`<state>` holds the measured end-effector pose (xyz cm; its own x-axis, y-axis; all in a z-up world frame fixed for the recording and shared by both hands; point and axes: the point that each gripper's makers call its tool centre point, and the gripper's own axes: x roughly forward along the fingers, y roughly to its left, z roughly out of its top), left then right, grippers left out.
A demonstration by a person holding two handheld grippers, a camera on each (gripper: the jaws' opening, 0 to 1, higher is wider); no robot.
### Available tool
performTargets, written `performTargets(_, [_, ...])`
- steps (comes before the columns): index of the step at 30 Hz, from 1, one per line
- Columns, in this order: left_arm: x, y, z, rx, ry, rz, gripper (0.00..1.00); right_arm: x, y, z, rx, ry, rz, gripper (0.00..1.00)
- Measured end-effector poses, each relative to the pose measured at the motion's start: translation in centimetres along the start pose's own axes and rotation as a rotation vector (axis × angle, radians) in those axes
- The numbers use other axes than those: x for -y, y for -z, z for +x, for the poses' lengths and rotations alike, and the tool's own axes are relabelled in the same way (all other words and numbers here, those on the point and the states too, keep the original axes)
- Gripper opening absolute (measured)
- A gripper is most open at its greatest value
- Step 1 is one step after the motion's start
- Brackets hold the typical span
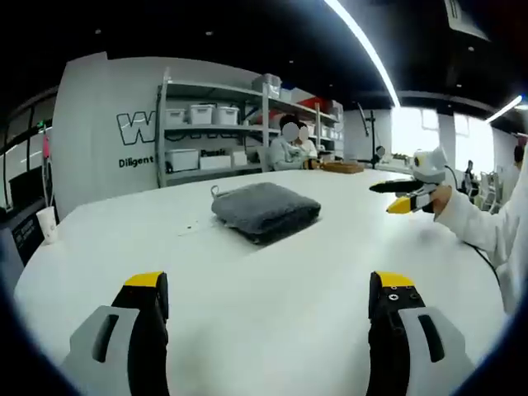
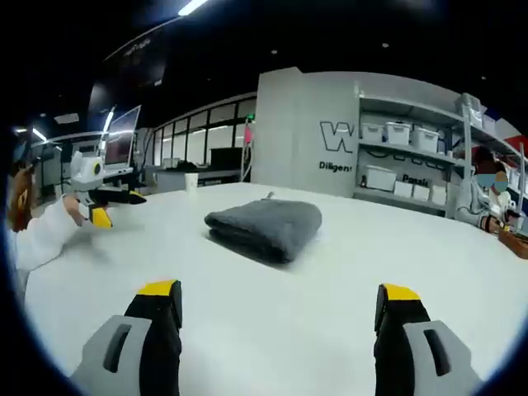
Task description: Open the folded towel by lifting each exposed corner and separating the folded layers until the towel lies flat within the target outline without major curled edges
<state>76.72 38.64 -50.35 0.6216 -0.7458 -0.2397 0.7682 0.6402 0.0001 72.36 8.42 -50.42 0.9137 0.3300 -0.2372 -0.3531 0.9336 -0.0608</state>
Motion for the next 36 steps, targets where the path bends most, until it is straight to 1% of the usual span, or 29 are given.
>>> performTargets(11, [-0.29,0.1,0.0,-0.004,-0.003,-0.004,0.99,0.11,0.27,0.14,-0.012,0.0,0.0,0.98])
performTargets(17, [-0.2,0.07,0.04,-0.003,0.001,-0.002,0.99,0.28,0.28,0.2,-0.012,0.001,0.0,0.98])
performTargets(24, [-0.53,0.32,0.04,-0.01,-0.006,-0.003,0.99,0.21,0.2,0.17,-0.01,0.001,-0.001,0.98])
performTargets(30, [-0.77,0.6,0.02,-0.02,-0.013,-0.005,0.99,0.58,0.48,0.21,-0.019,0.017,-0.007,0.98])
performTargets(36, [-0.64,0.22,-0.09,-0.015,-0.01,0.003,0.99,0.77,0.91,0.56,-0.036,0.026,-0.016,0.98])
